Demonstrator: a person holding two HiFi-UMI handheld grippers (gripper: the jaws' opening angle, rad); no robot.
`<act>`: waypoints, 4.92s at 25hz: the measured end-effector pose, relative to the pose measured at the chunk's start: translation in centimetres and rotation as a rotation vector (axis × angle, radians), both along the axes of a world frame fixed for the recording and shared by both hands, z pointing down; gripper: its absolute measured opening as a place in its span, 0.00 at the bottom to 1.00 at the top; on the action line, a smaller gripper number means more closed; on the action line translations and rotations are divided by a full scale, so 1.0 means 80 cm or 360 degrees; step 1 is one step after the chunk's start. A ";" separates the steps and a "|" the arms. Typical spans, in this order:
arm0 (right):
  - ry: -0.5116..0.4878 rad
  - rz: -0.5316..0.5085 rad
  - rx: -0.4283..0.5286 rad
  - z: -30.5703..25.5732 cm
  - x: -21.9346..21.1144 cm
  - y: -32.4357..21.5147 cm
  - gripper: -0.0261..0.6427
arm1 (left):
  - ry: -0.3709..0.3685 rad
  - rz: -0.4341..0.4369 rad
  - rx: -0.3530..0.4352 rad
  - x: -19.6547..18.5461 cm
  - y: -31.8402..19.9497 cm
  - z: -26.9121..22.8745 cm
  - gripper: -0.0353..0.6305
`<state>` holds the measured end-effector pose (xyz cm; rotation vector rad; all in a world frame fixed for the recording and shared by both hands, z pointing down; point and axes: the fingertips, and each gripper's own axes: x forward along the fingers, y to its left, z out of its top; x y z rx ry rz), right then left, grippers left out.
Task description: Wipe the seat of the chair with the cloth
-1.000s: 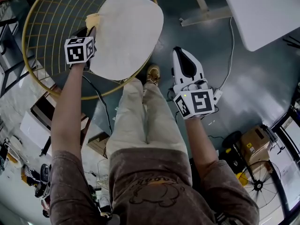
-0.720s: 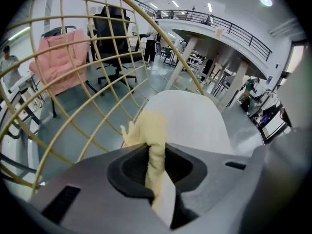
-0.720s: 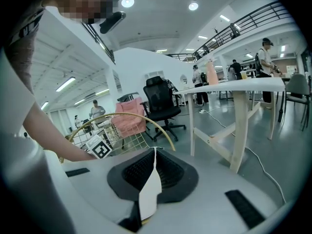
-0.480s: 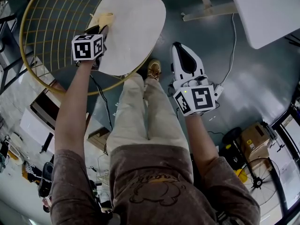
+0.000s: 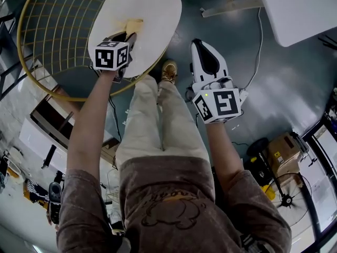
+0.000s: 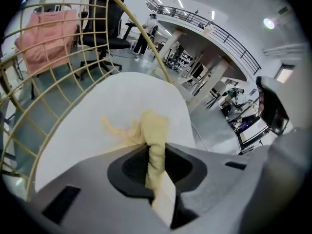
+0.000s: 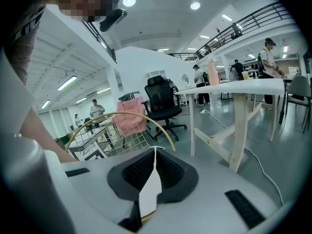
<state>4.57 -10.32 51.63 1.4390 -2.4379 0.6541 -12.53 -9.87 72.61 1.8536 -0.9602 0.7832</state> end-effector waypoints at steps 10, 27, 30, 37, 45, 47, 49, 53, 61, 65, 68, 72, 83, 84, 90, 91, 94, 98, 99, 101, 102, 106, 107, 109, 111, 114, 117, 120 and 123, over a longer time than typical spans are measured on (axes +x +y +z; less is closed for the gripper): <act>0.0002 -0.0014 -0.0012 -0.001 0.007 0.011 0.09 | 0.0117 0.0022 -0.0082 0.067 0.052 0.001 0.17; 0.0008 -0.0029 -0.0002 -0.011 0.026 0.031 0.09 | 0.0181 0.0199 -0.0099 0.101 0.093 -0.027 0.17; -0.0003 -0.0055 -0.0004 -0.011 0.019 0.034 0.09 | 0.0083 0.0215 -0.0029 0.058 0.079 -0.038 0.17; -0.0019 -0.0134 -0.0013 -0.008 -0.004 0.036 0.09 | -0.0161 0.0063 0.0029 -0.077 0.052 -0.062 0.17; -0.0023 -0.0211 -0.0016 -0.006 -0.030 0.030 0.09 | -0.0323 -0.0154 0.0077 -0.185 0.013 -0.092 0.17; -0.0022 -0.0224 -0.0018 -0.005 -0.034 0.028 0.09 | -0.0361 -0.0198 0.0036 -0.203 0.013 -0.086 0.17; -0.0021 -0.0230 -0.0022 -0.004 -0.038 0.026 0.09 | -0.0417 -0.0169 -0.0005 -0.212 0.016 -0.075 0.17; -0.0016 -0.0238 -0.0042 0.003 -0.042 0.026 0.09 | -0.0488 -0.0102 -0.0039 -0.211 0.017 -0.057 0.17; 0.0006 -0.0211 -0.0064 0.013 -0.031 0.022 0.09 | -0.0446 -0.0189 -0.0140 -0.199 0.030 -0.017 0.17; 0.0025 -0.0204 -0.0067 0.015 -0.025 0.021 0.09 | -0.0336 -0.0268 -0.0162 -0.188 0.039 -0.012 0.17; 0.0034 -0.0218 -0.0066 0.015 -0.027 0.022 0.09 | -0.0277 -0.0283 -0.0177 -0.177 0.047 -0.011 0.17; 0.0034 -0.0227 -0.0077 0.018 -0.030 0.020 0.09 | -0.0233 -0.0236 -0.0219 -0.157 0.060 -0.008 0.17; 0.0022 -0.0204 -0.0085 0.021 -0.019 0.026 0.09 | -0.0037 -0.0083 -0.0314 -0.056 0.093 -0.004 0.17; 0.0024 -0.0201 -0.0085 0.022 -0.016 0.027 0.09 | -0.0016 -0.0078 -0.0327 -0.046 0.097 -0.003 0.17; 0.0029 -0.0183 -0.0085 0.016 -0.006 0.032 0.09 | 0.0110 -0.0087 -0.0354 0.008 0.120 -0.013 0.17; 0.0029 -0.0177 -0.0085 0.015 -0.002 0.033 0.09 | 0.0130 -0.0091 -0.0356 0.017 0.123 -0.014 0.17; 0.0034 -0.0160 -0.0085 0.016 0.006 0.037 0.09 | 0.0187 -0.0097 -0.0377 0.038 0.133 -0.015 0.17; 0.0041 -0.0145 -0.0088 0.016 0.009 0.044 0.09 | 0.0278 -0.0060 -0.0393 0.070 0.146 -0.024 0.17; 0.0041 -0.0141 -0.0087 0.014 0.011 0.046 0.09 | 0.0300 -0.0050 -0.0395 0.078 0.150 -0.028 0.17; 0.0045 -0.0133 -0.0081 0.008 0.015 0.050 0.09 | 0.0333 -0.0033 -0.0395 0.091 0.157 -0.036 0.17; 0.0048 -0.0128 -0.0076 0.004 0.017 0.052 0.09 | 0.0347 -0.0029 -0.0394 0.096 0.159 -0.041 0.17; 0.0053 -0.0099 -0.0059 -0.012 0.027 0.059 0.09 | 0.0408 -0.0072 -0.0349 0.101 0.159 -0.071 0.17; 0.0053 -0.0093 -0.0056 -0.017 0.030 0.061 0.09 | 0.0411 -0.0088 -0.0329 0.100 0.158 -0.080 0.17; 0.0052 -0.0088 -0.0053 -0.029 0.038 0.065 0.09 | 0.0385 -0.0102 -0.0249 0.096 0.151 -0.103 0.17; 0.0053 -0.0090 -0.0049 -0.044 0.045 0.068 0.09 | 0.0323 -0.0103 -0.0119 0.089 0.139 -0.132 0.17; 0.0053 -0.0098 -0.0022 -0.078 0.045 0.067 0.09 | 0.0276 -0.0148 0.0099 0.067 0.112 -0.191 0.17; 0.0032 -0.0114 0.0018 -0.122 0.041 0.062 0.09 | 0.0241 -0.0216 0.0323 0.041 0.083 -0.264 0.17; 0.0014 -0.0129 0.0060 -0.172 0.040 0.063 0.09 | 0.0226 -0.0273 0.0522 0.026 0.066 -0.344 0.17; -0.0001 -0.0149 0.0123 -0.223 0.034 0.063 0.09 | 0.0252 -0.0265 0.0687 0.017 0.058 -0.421 0.17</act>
